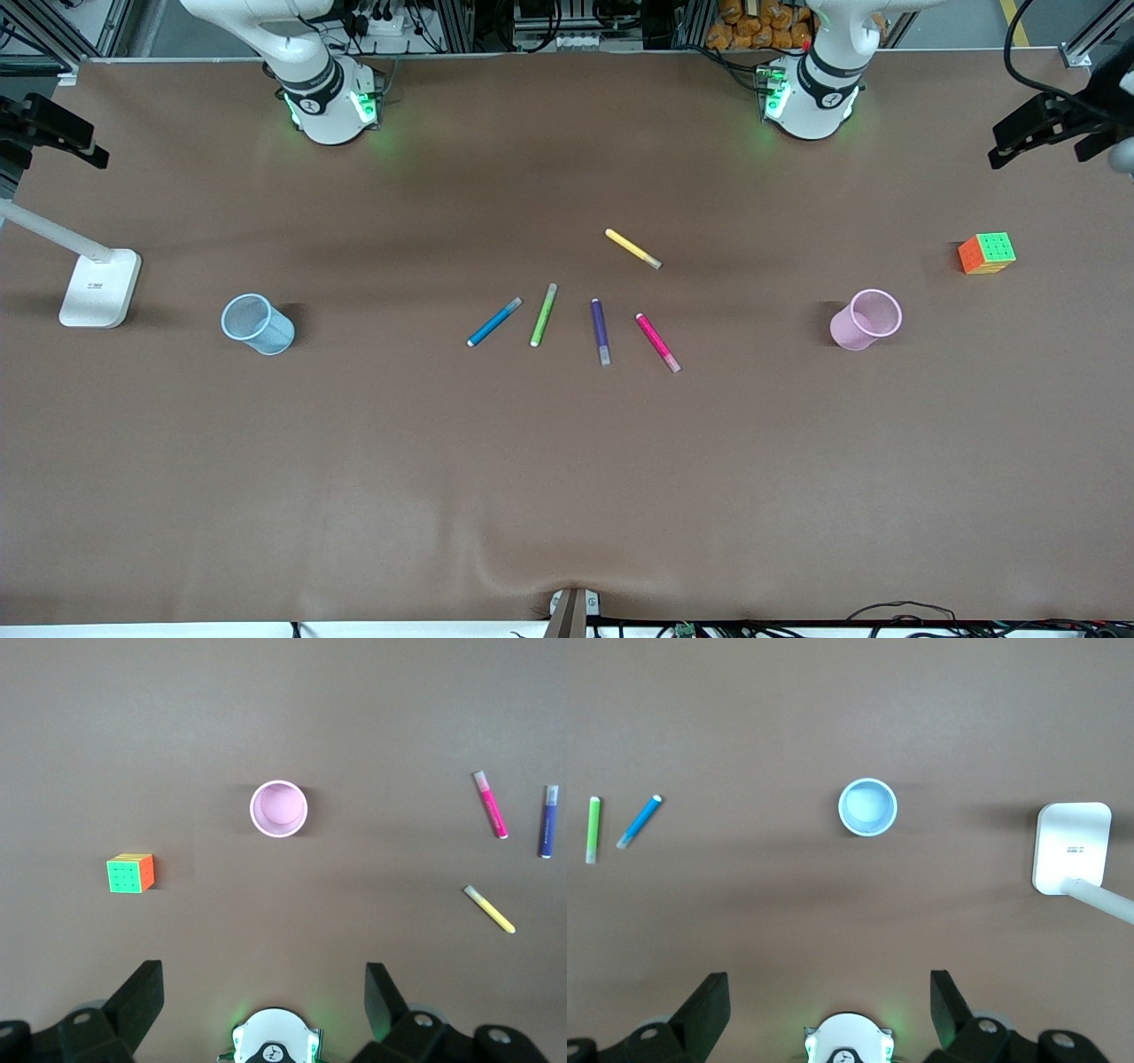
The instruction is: Place pink and blue markers in matching cups
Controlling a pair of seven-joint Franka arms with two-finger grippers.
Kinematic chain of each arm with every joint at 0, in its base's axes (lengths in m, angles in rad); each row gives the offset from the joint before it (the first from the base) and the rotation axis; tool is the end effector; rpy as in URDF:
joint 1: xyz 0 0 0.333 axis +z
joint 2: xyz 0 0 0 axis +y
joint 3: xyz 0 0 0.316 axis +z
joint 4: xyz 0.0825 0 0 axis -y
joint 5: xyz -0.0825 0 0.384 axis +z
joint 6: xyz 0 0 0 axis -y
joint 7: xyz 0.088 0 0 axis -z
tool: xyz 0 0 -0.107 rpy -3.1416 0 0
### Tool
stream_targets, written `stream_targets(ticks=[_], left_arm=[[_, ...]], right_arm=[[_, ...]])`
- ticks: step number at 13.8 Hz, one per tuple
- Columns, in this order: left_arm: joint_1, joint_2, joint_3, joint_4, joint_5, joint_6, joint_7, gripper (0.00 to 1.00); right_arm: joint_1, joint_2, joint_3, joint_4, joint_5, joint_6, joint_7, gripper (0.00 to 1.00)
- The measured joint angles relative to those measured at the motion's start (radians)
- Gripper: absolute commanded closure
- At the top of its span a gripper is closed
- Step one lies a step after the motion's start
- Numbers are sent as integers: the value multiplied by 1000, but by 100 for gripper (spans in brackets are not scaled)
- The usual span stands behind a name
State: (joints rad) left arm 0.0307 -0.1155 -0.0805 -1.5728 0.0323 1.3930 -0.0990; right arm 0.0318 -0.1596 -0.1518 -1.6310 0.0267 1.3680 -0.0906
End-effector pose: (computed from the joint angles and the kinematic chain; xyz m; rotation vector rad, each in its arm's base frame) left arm 0.4982 -0.0238 0.6693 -3.0931 -0.0846 0.0951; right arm 0.4783 -0.0614 0.6619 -3.0765 0.0342 0.1530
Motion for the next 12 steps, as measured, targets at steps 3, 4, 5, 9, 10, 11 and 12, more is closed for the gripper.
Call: stream_targets(ticks=[3, 4, 5, 9, 10, 11, 12], left_arm=[[-4, 54, -7, -3, -36, 0, -10, 0], [-4, 74, -10, -3, -46, 0, -14, 0], [-4, 92, -16, -3, -57, 1, -20, 0], [-5, 166, -81, -8, -64, -1, -121, 0], [-6, 188, -106, -9, -65, -2, -147, 0], [-7, 213, -132, -10, -65, -2, -174, 0], [-8, 241, -155, -11, -65, -2, -198, 0]], right_arm=[[0, -3, -8, -9, 0, 6, -14, 0], [0, -3, 3, -7, 0, 10, -19, 0], [-1, -3, 27, -4, -5, 11, -19, 0], [-24, -4, 101, -1, -15, 6, -12, 0], [-28, -4, 101, 0, -15, 6, -12, 0], [-32, -4, 101, 0, -15, 6, -12, 0], [-37, -4, 101, 0, -15, 6, -12, 0]])
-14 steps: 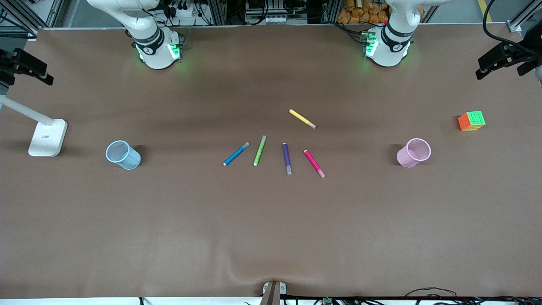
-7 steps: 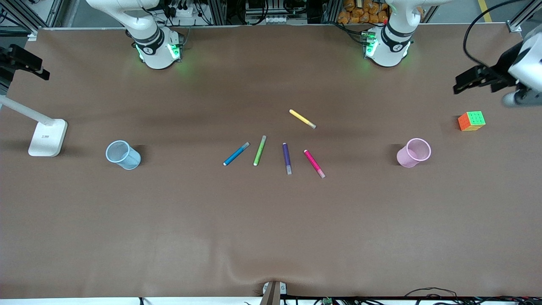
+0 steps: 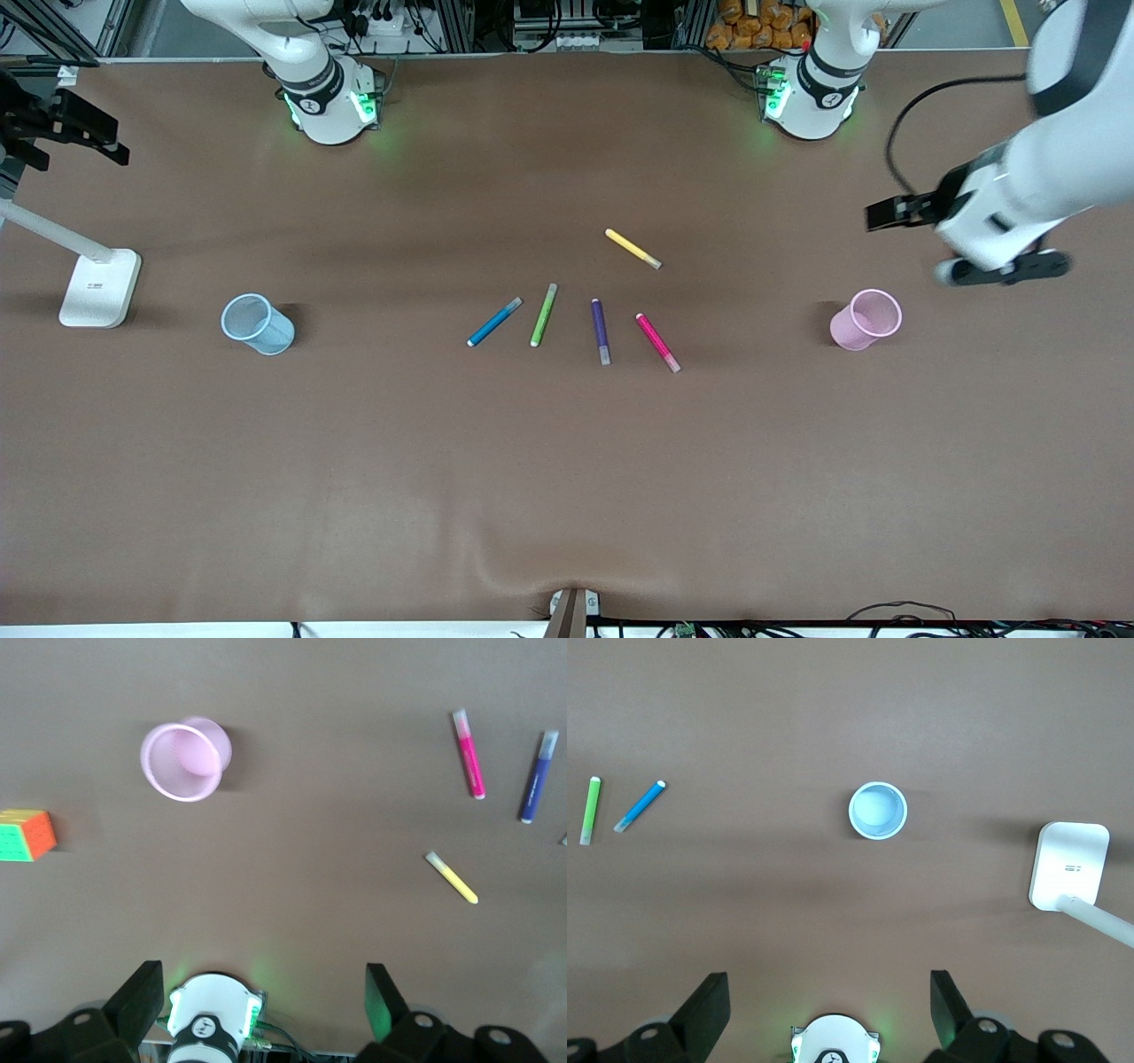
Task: Place pink and blue markers in matching cups
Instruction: 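Move the left gripper toward the pink marker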
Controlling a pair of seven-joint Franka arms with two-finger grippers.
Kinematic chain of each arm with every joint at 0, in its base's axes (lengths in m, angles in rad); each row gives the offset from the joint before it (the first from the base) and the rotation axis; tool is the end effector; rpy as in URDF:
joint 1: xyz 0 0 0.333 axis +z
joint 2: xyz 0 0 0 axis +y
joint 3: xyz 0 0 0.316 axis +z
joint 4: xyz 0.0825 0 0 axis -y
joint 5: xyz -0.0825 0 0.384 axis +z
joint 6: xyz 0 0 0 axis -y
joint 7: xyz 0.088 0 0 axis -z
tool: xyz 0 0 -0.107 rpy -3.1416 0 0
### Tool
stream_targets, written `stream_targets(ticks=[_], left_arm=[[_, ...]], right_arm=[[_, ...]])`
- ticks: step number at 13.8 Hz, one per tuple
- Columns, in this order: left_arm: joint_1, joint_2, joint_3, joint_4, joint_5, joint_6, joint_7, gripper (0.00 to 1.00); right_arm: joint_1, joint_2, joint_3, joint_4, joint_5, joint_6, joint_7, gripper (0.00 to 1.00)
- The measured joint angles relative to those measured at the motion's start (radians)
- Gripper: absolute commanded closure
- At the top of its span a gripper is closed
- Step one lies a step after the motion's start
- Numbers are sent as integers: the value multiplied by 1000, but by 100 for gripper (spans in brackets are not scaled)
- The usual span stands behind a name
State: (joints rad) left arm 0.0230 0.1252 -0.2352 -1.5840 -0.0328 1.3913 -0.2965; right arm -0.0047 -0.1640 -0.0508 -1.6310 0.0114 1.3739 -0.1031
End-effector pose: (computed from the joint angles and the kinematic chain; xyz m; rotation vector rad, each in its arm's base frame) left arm 0.5505 -0.1155 0.5378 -3.0803 -0.1244 0.4974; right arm 0.4801 -0.0277 0.6653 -3.1105 -0.0784 0.1424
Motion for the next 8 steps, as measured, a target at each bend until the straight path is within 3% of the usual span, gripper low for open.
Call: stream_targets(ticks=[5, 8], left_arm=[[-3, 119, -72, -1, -66, 0, -151, 0], [-28, 156, -81, 1, -75, 3, -193, 0]], right_arm=[[-5, 0, 0, 2, -1, 1, 0, 0], [-7, 0, -1, 2, -4, 2, 0, 0]])
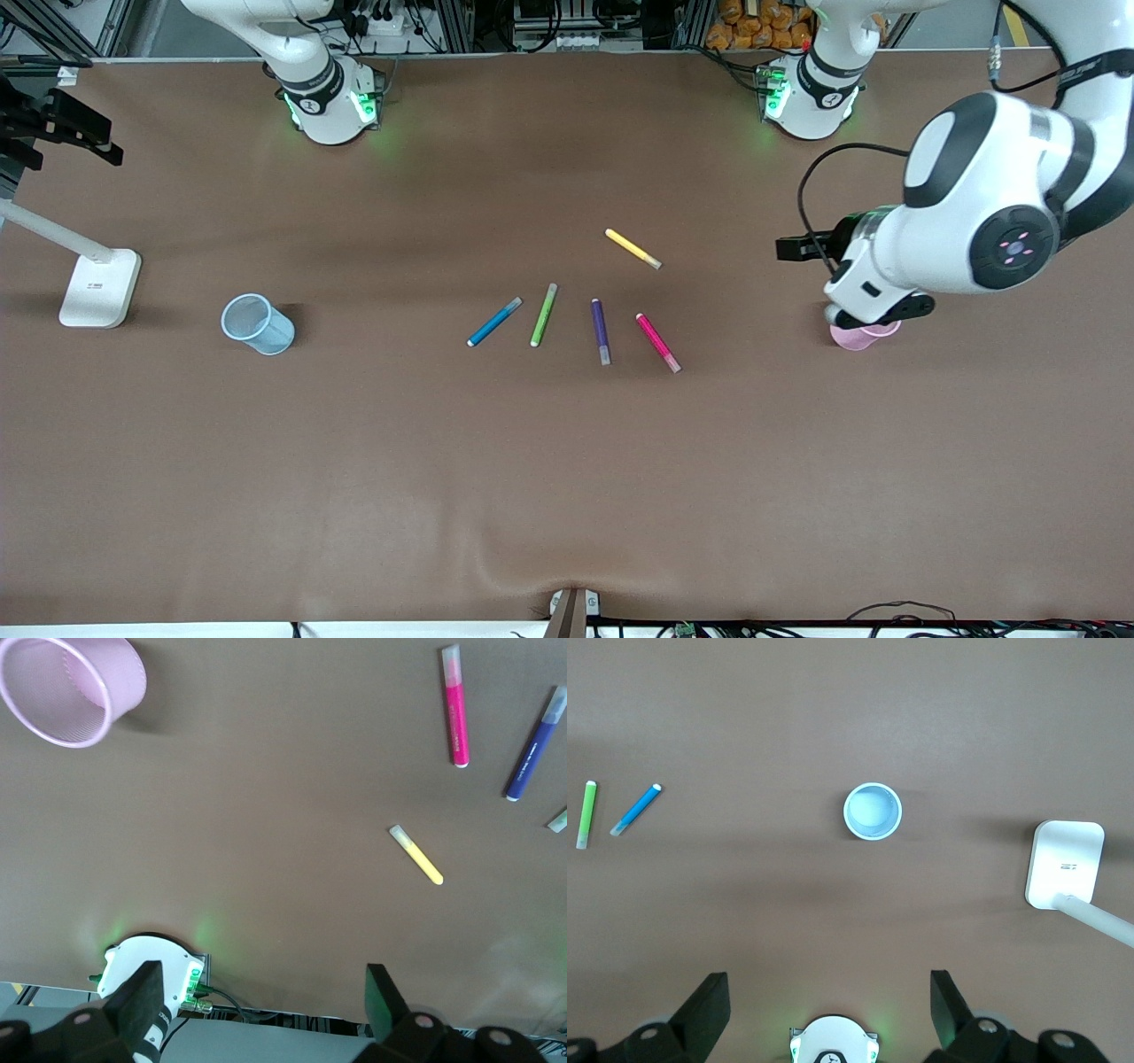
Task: Place pink and blue markers in matching cups
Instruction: 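Move the left gripper toward the pink marker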
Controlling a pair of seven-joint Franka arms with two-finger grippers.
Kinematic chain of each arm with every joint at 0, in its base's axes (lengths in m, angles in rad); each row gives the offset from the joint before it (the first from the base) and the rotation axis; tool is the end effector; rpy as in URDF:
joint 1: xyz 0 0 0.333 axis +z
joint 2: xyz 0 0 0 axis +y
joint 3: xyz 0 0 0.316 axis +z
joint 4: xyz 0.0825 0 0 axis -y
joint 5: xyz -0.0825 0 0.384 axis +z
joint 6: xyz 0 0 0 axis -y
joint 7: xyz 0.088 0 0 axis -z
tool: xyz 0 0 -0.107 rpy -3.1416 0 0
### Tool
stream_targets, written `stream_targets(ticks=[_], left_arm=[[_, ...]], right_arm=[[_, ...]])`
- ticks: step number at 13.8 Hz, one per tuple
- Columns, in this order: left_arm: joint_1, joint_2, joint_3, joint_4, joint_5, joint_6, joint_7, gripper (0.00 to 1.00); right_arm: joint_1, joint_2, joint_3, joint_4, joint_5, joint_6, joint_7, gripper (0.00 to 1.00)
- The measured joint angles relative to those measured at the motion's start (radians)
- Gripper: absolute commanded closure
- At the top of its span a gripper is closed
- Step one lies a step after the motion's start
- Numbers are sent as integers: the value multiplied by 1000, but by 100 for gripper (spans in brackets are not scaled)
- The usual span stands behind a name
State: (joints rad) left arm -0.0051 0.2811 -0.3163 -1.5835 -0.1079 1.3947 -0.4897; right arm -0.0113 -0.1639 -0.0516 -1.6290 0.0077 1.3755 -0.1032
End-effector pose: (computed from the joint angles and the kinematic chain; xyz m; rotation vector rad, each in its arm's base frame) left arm 0.5583 -0.1813 0.4554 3.0345 0.2518 -0.7708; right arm 0.4801 -0.0318 0.6662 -3.1145 -0.0662 0.1374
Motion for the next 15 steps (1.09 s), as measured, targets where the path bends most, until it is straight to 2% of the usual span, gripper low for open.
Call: stream_targets(ticks=[5, 8, 15], left_arm=[[-10, 61, -1, 5, -56, 15, -94, 0], [-14, 102, -1, 9, -60, 49, -112, 0], [-76, 194, -3, 11, -62, 219, -158, 0]], right_arm=[[-7, 13, -2, 2, -6, 8, 0, 0], [-23, 50, -3, 42, -7, 18, 0, 0], [-28, 85, -3, 66, -7, 16, 0, 0]])
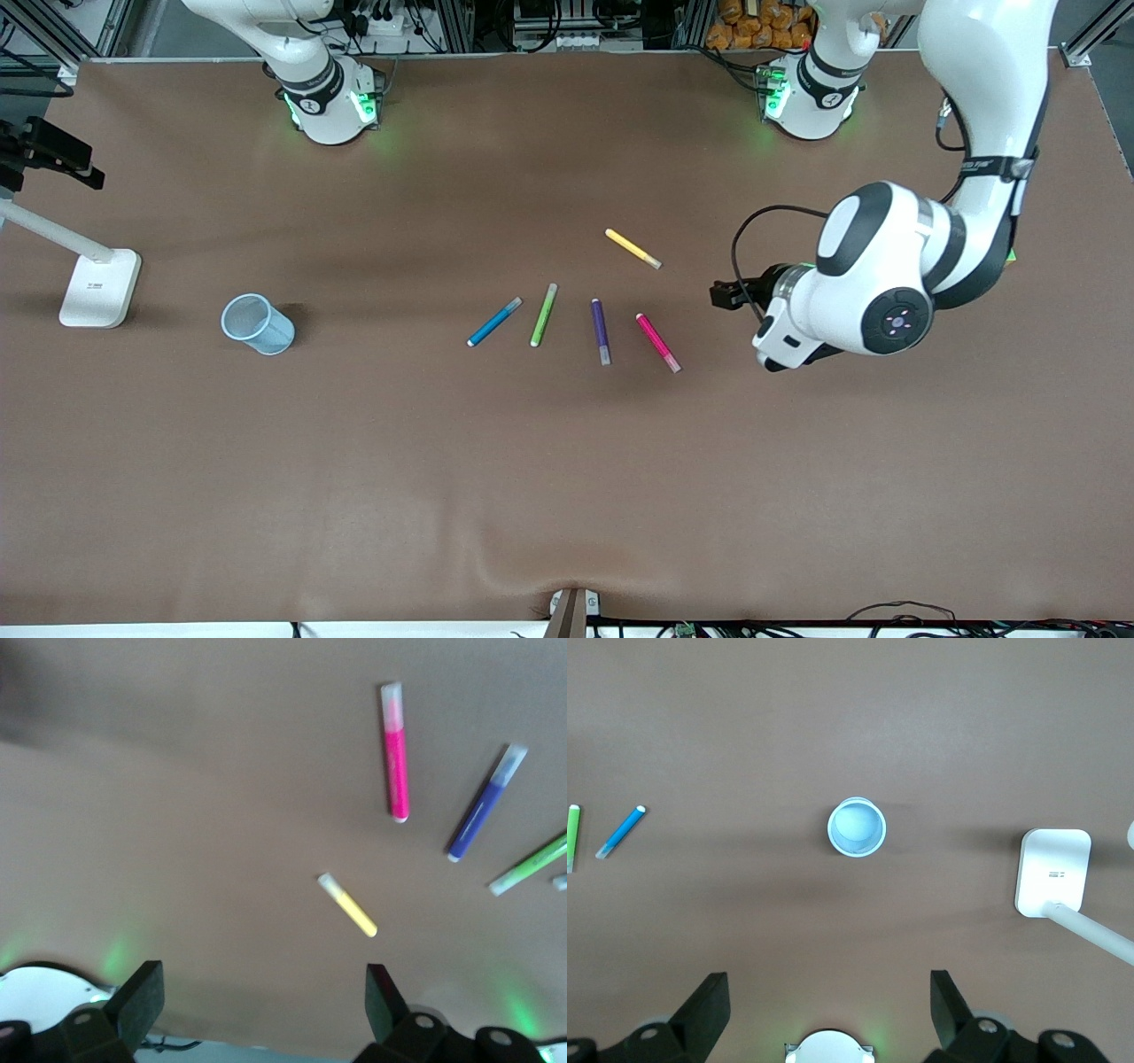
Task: Place pink and blue markers in matching cups
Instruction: 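Move the left gripper toward the pink marker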
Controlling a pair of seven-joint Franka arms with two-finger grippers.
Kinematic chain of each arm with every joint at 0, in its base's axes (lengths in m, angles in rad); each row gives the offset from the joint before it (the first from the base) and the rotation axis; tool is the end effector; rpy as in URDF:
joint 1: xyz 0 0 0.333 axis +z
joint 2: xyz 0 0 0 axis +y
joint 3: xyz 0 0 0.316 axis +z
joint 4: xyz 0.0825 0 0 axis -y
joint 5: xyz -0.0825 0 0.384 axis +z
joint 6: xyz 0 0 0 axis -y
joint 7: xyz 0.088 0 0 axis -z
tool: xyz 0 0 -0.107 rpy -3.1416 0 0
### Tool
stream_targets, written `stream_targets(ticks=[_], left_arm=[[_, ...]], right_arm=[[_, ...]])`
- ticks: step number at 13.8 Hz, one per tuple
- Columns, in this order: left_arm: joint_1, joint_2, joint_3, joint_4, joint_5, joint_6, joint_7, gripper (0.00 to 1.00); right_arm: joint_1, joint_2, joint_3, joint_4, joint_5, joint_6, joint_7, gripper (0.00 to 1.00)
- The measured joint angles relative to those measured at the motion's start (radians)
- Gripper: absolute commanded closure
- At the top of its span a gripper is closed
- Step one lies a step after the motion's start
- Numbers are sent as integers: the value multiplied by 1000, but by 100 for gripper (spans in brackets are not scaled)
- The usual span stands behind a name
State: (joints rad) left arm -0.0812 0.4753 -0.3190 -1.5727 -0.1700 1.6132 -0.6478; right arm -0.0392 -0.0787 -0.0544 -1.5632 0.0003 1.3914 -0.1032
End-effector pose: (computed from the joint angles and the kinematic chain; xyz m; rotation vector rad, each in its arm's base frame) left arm 0.5849 -0.2401 0.3558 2.9426 0.4353 -0.7810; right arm 0.5082 -0.0490 0.6550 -3.1245 -0.0156 0.1443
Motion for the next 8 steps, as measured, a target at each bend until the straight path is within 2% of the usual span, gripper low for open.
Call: stream_targets(ticks=[2, 8], left_arm=[[-11, 22, -1, 0, -1, 34, -26, 0], [-34, 64, -1, 2, -1, 89, -45, 0]], right_arm=[[0, 28, 1, 0, 0, 0, -1, 0], [3, 213, 10, 33, -5, -22, -3, 0]])
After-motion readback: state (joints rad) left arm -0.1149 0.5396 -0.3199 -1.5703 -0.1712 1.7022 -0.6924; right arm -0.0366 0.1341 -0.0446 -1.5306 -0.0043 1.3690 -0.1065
